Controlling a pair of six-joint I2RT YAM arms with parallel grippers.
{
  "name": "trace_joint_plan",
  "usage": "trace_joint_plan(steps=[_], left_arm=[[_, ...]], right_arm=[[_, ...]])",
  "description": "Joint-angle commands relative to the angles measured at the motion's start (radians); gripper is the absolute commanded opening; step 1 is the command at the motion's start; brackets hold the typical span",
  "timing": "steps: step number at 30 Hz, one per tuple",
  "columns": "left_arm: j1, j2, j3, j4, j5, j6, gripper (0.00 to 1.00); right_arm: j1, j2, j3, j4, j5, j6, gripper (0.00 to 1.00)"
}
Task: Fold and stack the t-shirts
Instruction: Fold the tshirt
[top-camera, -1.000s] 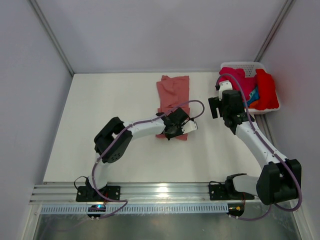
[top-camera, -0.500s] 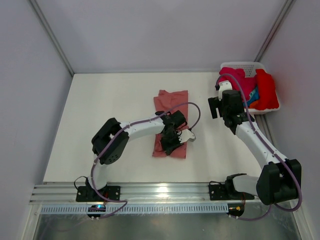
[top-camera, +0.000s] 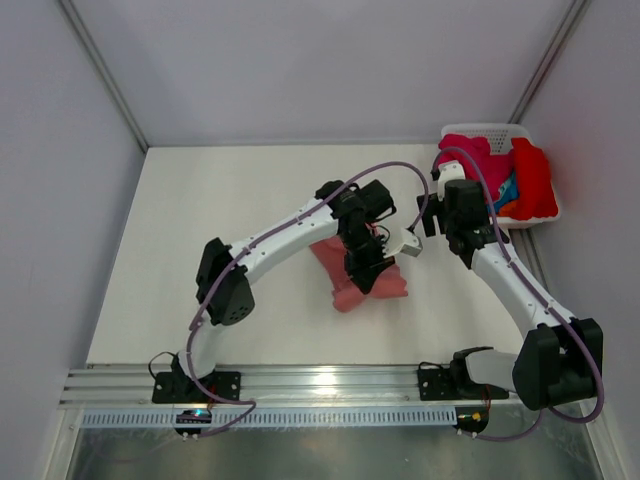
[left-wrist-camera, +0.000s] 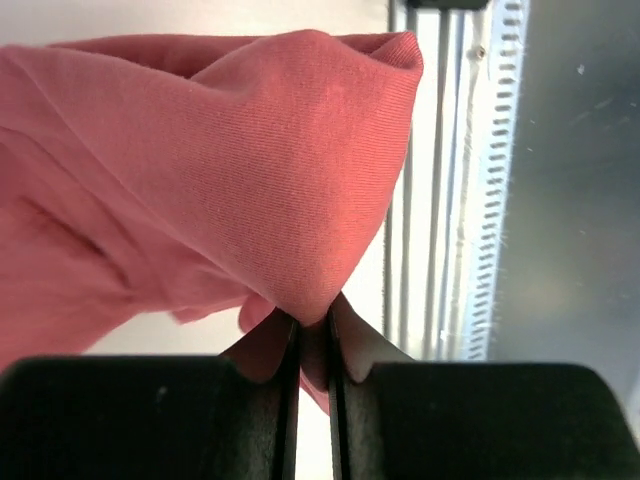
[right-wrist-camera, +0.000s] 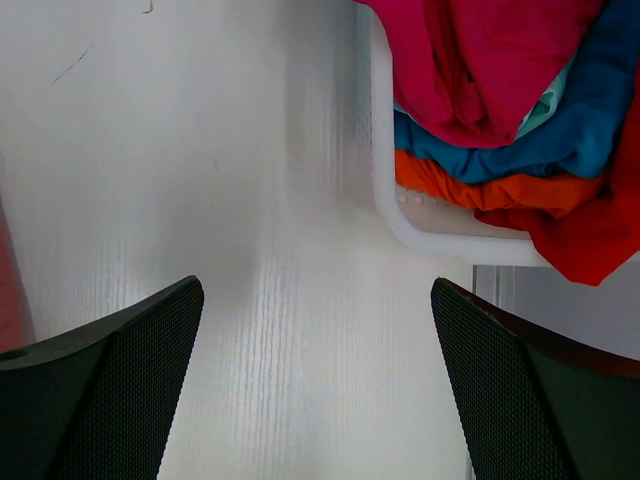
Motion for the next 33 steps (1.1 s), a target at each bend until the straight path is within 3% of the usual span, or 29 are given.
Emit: trace_joint_plan(steps=[1, 9, 20, 33], left_arm=[[0.024, 0.055, 0.13, -0.173, -0.049, 0.062, 0.09], [0.174, 0.215, 0.337, -0.161, -0.077, 0.062, 0.05], [0.34, 0.246, 0.347, 0.03, -0.181, 0.02, 0.01], [0.348, 0.241, 0.36, 0.188, -0.302, 0.054, 0.01]], right_arm=[[0.003, -0.036, 0.021, 0.039, 0.029, 0.005, 1.0], [0.004, -0.042, 0.016, 0.047, 0.037, -0.003, 0.99], [0.004, -0.016, 0.023, 0.041, 0.023, -0.003, 0.99], [0.015, 0.062, 0.049, -0.005, -0.028, 0.013, 0.99]])
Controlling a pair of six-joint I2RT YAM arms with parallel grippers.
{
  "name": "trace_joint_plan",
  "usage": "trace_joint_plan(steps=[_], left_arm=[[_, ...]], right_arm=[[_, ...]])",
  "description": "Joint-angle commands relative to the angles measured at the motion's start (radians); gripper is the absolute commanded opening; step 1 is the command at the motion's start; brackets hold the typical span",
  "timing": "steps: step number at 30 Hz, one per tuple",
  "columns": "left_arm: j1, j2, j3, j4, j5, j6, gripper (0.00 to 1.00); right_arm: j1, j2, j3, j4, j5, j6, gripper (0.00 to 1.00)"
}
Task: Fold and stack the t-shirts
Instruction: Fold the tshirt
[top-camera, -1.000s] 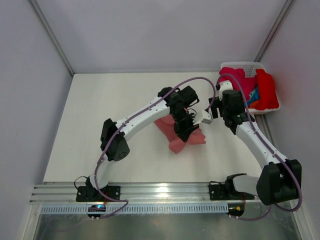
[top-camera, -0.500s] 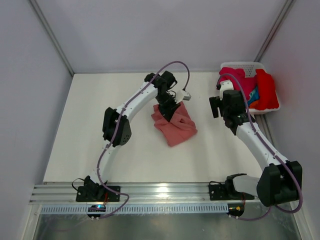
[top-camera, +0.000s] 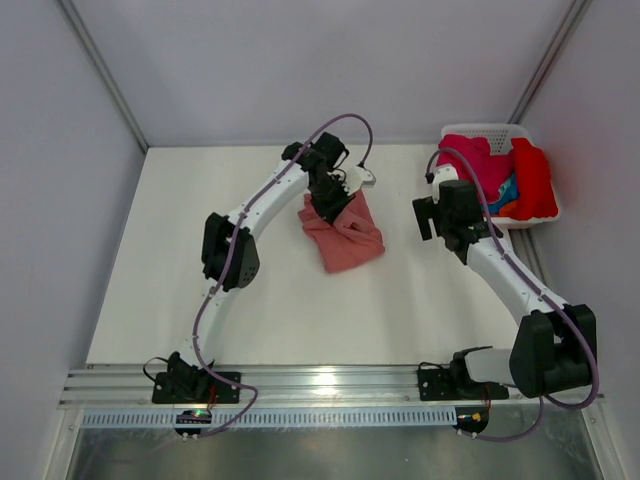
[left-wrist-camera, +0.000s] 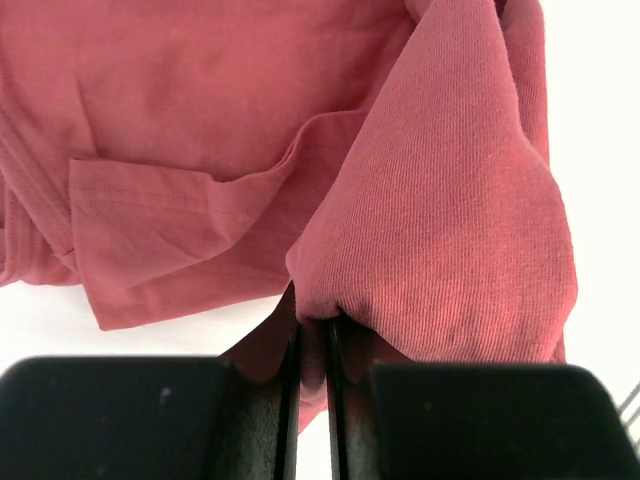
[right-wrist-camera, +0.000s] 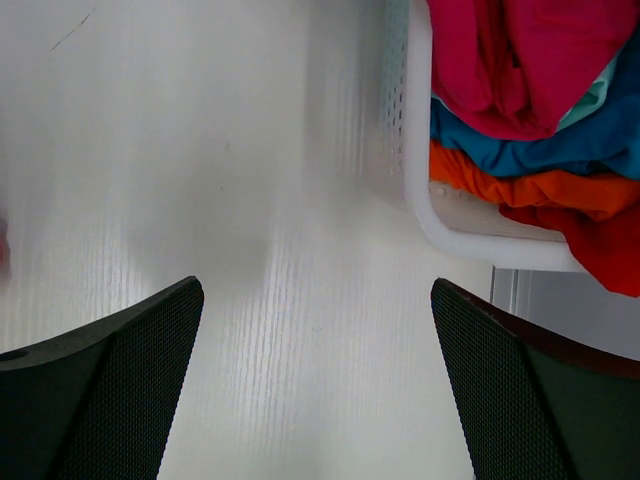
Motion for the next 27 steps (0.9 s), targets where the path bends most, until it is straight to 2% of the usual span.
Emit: trace_joint_plan(steps=[1, 6, 17, 27], left_arm=[[0.002, -0.036, 0.052, 0.115, -0.074, 0.017, 0.0], [0.003, -0.037, 0.049, 0.216, -0.126, -0.007, 0.0], [0.005, -0.045, 0.051, 0.321, -0.244, 0.007, 0.0], [0.067, -0.037, 0.049, 0.502, -0.223, -0.099, 0.0]], right_arm=[[0.015, 0.015, 0.046, 0.001, -0.017, 0.015, 0.99], [0.038, 0.025, 0.044, -0.004, -0.035, 0.015, 0.99], [0.054, 0.071, 0.052, -0.014, -0.055, 0.014, 0.99], [0.061, 0.102, 0.057, -0.027, -0.078, 0.015, 0.99]])
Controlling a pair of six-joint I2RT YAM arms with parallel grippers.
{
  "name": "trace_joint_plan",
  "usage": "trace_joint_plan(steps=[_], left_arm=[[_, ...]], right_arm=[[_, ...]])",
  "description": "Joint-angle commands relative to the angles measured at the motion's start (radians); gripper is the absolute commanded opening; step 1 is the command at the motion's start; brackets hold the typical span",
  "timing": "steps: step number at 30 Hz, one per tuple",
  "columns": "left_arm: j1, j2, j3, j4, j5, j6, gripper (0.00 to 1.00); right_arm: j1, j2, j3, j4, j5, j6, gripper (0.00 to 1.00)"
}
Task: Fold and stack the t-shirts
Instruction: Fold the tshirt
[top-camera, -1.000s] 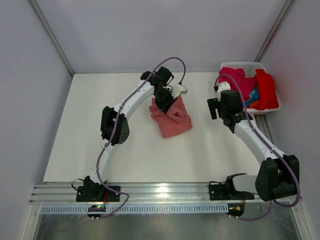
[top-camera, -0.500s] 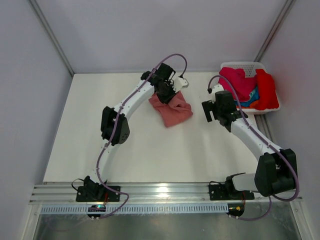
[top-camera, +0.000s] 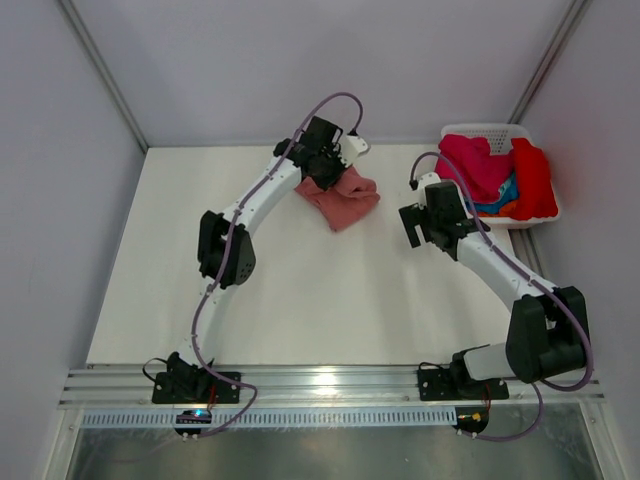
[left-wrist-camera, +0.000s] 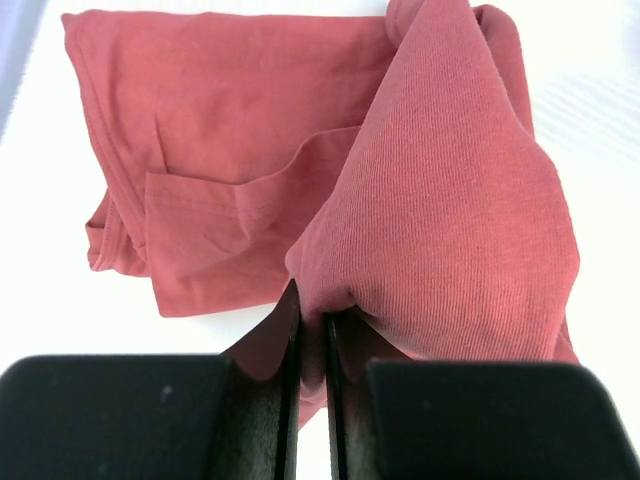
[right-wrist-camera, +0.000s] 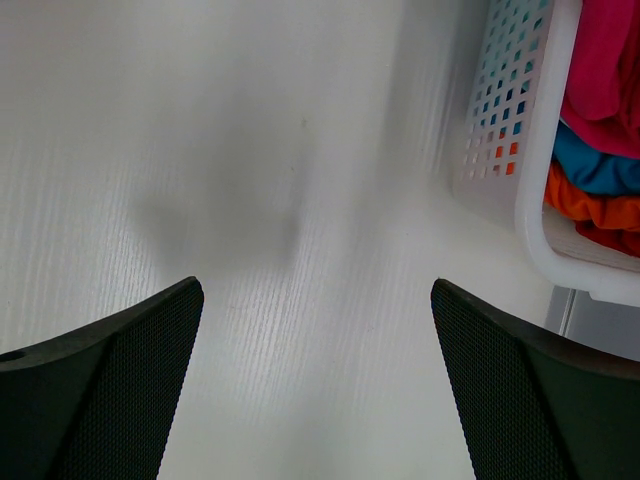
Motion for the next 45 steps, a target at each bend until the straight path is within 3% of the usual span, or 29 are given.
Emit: trace_joint_plan(steps=[1, 10, 14, 19, 25, 28, 36, 40, 45], left_arm=[[0.047, -0.036, 0.047, 0.154, -0.007, -0.076, 0.0], [0.118, -0.01, 0.072, 0.284, 0.002, -0.182, 0.0], [0.126, -0.011, 0.073, 0.247, 0.12, -0.198, 0.0], [0.118, -0.016, 0.06, 0.032, 0.356, -0.136, 0.0], [0.025, -0.045, -0.022, -0.269, 0.395, 0.166, 0.0], [-0.026, -0.055, -0.062, -0.397, 0.401, 0.234, 0.0], [-0.161, -0.065, -0.085, -0.489, 0.447, 0.229, 0.0], [-0.245, -0.109, -0.102, -0.549, 0.455, 0.254, 0.0], [-0.314, -0.146, -0.131, -0.687, 0.564, 0.294, 0.0]], right_arm=[[0.008, 0.022, 0.045, 0.012, -0.013, 0.013, 0.99], [0.008, 0.049, 0.049, 0.007, -0.015, 0.013, 0.99], [0.011, 0.06, 0.052, 0.005, -0.018, 0.012, 0.99], [0.015, 0.055, 0.055, 0.005, -0.015, 0.009, 1.0], [0.02, 0.026, 0.068, 0.01, 0.002, 0.01, 0.99], [0.023, 0.011, 0.072, 0.018, 0.026, 0.006, 0.99], [0.043, -0.021, 0.072, 0.045, 0.103, -0.017, 0.99], [0.043, -0.008, 0.083, 0.073, 0.279, -0.037, 0.99], [0.043, -0.023, 0.081, 0.117, 0.393, -0.071, 0.99]])
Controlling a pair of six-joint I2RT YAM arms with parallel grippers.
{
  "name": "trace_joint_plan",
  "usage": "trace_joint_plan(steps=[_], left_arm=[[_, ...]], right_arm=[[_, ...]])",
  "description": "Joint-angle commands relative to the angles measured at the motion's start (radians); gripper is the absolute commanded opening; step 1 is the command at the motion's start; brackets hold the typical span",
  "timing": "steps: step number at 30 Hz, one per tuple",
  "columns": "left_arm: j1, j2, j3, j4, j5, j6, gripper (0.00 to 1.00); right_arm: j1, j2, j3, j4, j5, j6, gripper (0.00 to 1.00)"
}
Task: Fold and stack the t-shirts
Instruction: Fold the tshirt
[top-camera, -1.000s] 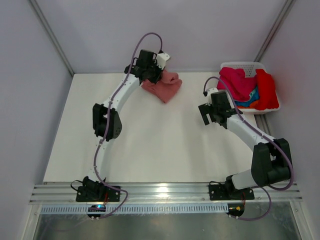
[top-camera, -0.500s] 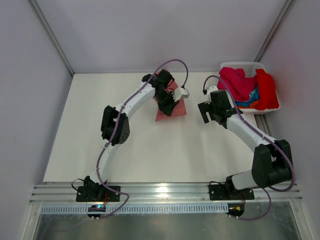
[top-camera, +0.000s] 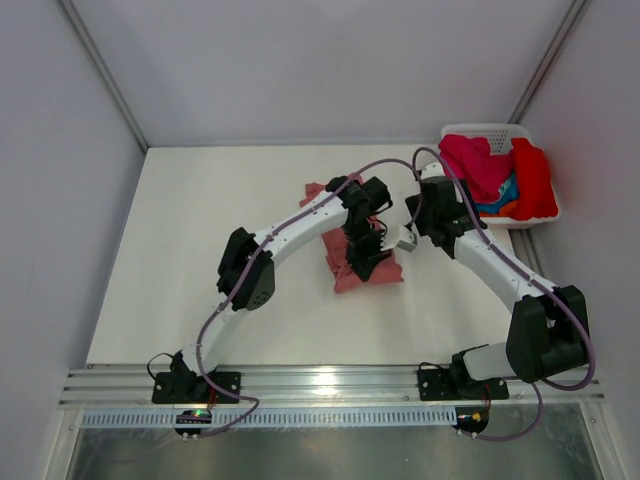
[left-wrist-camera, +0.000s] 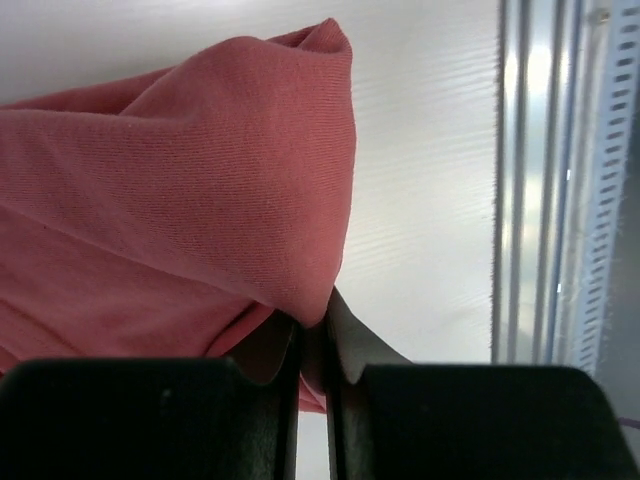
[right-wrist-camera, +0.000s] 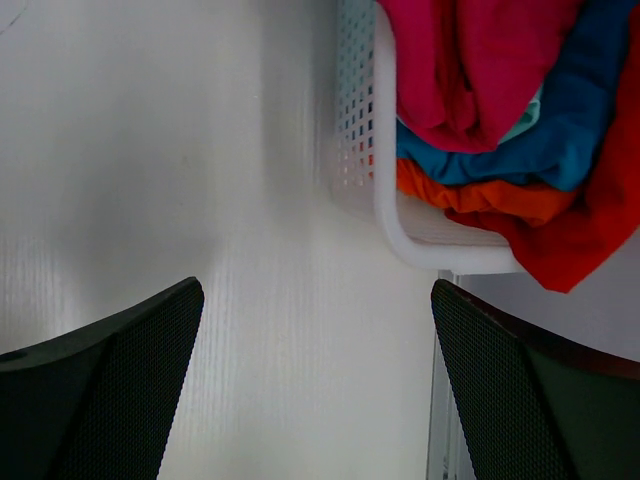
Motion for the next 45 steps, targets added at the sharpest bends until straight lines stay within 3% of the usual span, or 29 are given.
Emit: trace_joint_plan(steps=[1, 5, 9, 12, 20, 28, 34, 45], left_arm=[[-0.043, -0.112, -0.013, -0.245, 0.135, 0.065, 0.0], [-0.079, -0.164, -0.117, -0.319, 0.179, 0.089, 0.0], [-0.127, -0.269, -0.258, -0.25, 0.167, 0.048, 0.0], [-0.148, -0.304, -0.278, -0.184, 0.141, -0.012, 0.0], [-0.158, -0.203, -0.007, -0.342, 0.195, 0.008, 0.0], [-0.178, -0.151, 0.012, -0.328, 0.084, 0.034, 0.0], [-0.115, -0.073, 0.111, -0.319, 0.077, 0.039, 0.0], [0.008, -0.021, 0.13, -0.151, 0.032, 0.0, 0.0]], right_arm=[[0.003, -0.038, 0.036, 0.088, 0.157, -0.038, 1.0], [-0.003, -0.025, 0.033, 0.133, 0.26, -0.089, 0.99], [-0.008, -0.012, 0.032, 0.13, 0.262, -0.08, 0.99], [-0.008, 0.004, 0.032, 0.125, 0.254, -0.078, 1.0], [-0.008, 0.021, 0.036, 0.115, 0.24, -0.075, 0.99], [-0.008, 0.005, 0.036, 0.108, 0.234, -0.069, 0.99], [-0.008, -0.028, 0.026, 0.095, 0.228, -0.057, 0.99], [-0.008, -0.021, 0.015, 0.081, 0.214, -0.04, 0.99]])
